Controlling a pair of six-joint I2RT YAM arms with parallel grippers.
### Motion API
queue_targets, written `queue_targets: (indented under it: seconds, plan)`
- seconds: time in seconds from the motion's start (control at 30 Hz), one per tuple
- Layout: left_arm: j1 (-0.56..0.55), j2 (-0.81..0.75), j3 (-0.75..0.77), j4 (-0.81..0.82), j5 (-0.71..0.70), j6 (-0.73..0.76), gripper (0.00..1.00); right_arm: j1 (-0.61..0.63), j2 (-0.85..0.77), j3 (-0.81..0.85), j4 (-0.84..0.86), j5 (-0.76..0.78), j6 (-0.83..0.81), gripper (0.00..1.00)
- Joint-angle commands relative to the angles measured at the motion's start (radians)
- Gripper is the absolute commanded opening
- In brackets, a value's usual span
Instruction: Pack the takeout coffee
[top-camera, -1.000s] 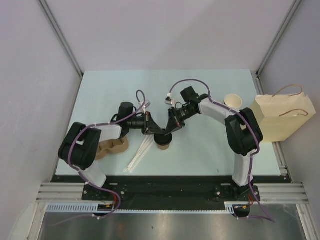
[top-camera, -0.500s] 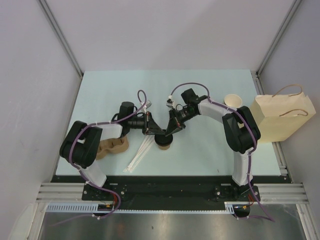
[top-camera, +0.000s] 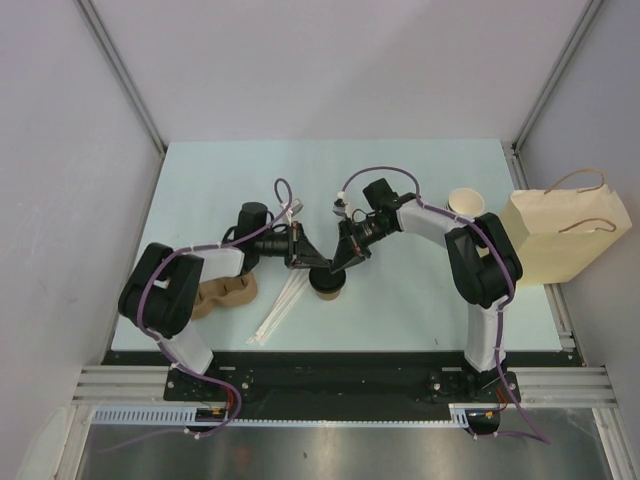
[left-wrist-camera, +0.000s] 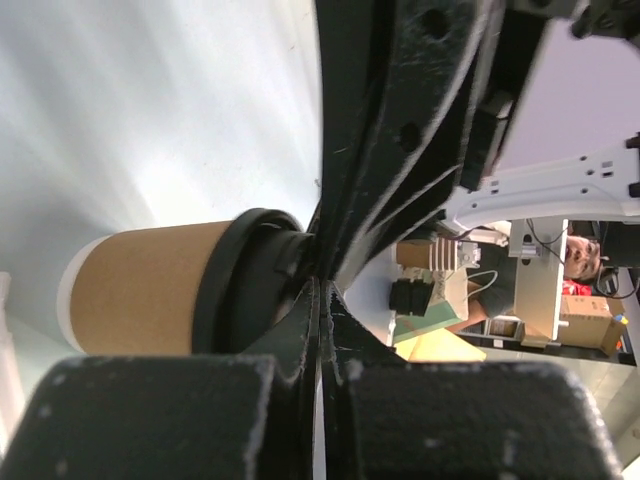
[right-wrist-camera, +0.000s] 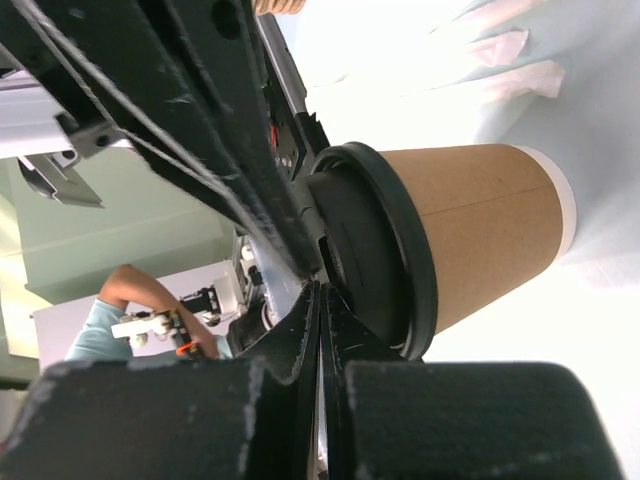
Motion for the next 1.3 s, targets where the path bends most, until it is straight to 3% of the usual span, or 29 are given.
queue_targets:
  seconds: [0.0, 0.17, 0.4, 1.27]
  plan:
    - [-0.002, -0.113, 0.027, 0.092, 0.023, -0.070, 0.00, -0.003, -0.090, -0.016, 0.082, -0.042, 0.020, 0.00]
    - [-0.002, -0.198, 0.018, 0.002, 0.031, -0.032, 0.00, 0.006, -0.179, -0.019, 0.093, -0.082, 0.051, 0.00]
    - [-0.009, -0.232, -0.071, -0.086, 0.015, 0.047, 0.00, 0.049, -0.170, -0.034, -0.014, -0.067, -0.029, 0.00]
    - [-0.015, -0.054, -0.040, -0.244, -0.072, 0.197, 0.00, 0.060, 0.036, -0.057, -0.053, 0.060, -0.121, 0.00]
